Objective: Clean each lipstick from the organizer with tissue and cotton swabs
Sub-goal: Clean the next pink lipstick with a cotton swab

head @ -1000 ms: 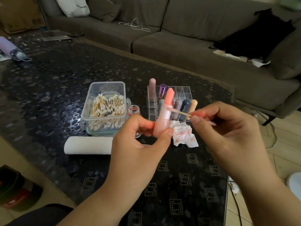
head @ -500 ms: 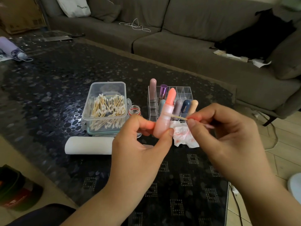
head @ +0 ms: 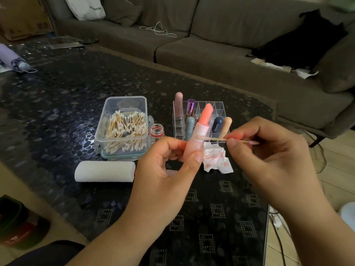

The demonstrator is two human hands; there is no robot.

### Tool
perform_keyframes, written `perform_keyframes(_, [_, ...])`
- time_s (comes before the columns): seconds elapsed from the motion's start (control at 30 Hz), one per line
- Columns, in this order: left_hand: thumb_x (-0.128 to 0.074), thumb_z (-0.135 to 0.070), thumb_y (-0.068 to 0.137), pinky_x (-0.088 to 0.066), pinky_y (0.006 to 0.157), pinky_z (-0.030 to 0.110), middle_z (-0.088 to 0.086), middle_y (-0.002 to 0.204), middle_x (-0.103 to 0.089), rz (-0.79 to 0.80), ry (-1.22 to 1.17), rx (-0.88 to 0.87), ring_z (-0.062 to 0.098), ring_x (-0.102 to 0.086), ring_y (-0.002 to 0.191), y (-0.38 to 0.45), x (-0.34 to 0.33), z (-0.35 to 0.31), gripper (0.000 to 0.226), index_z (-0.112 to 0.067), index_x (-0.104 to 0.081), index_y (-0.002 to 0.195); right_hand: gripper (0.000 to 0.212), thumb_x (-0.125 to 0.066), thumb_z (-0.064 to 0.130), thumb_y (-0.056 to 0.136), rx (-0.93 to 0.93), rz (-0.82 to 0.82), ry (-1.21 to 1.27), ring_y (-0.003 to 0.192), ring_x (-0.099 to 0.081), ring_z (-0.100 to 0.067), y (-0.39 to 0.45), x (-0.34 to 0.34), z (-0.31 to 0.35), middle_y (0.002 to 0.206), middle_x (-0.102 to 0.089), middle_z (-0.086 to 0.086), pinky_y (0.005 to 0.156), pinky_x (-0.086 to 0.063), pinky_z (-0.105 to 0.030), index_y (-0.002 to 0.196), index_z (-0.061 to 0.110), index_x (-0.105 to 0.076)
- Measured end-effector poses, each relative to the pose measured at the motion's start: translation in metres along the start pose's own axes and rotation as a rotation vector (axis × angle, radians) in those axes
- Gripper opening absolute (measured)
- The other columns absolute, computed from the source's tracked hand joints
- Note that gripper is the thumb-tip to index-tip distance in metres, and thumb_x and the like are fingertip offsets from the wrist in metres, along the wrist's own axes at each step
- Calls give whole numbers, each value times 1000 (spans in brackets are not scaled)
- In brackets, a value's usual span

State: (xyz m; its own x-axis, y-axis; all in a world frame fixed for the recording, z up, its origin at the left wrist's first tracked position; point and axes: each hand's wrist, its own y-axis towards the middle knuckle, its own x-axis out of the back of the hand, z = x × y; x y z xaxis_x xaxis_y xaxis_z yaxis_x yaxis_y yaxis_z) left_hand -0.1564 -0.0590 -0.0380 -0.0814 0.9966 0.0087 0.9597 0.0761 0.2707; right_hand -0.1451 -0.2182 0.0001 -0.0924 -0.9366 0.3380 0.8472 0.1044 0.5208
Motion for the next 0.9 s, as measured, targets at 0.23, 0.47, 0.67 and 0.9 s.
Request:
perform_keyframes(0.23, [-64,-47,69,-57,74,47,-8,86,-69,19,-13,10,8,-64,84,0,-1,-2,27,-28,-66,88,9,-65,14,80,4,-22,6,59,-48,-1,1,3,2,64,-55,4,59,-37,-7,75,21,-66])
perform_keyframes(0.47, [-64,-47,69,-56,78,45,-8,87,-70,37,-36,17,8,-65,86,0,-1,-2,28,-29,-67,90,11,-67,16,82,16,-29,27,59,-47,-1,1,5,1,66,-56,-2,59,-38,-8,75,25,-65])
perform_keyframes(0.67, [-64,-49,67,-54,80,39,-7,87,-71,44,-75,29,11,-66,87,0,-1,-1,29,-30,-68,89,10,-66,11,79,0,20,25,56,-47,-2,1,4,0,62,-54,6,57,-36,-6,73,19,-65])
perform_keyframes(0.9, [-63,-48,69,-53,77,27,-5,87,-72,107,-140,52,9,-66,88,1,0,-1,29,-33,-70,93,10,-67,16,79,6,28,31,58,-45,-1,1,5,-1,62,-54,7,59,-36,-7,71,22,-65])
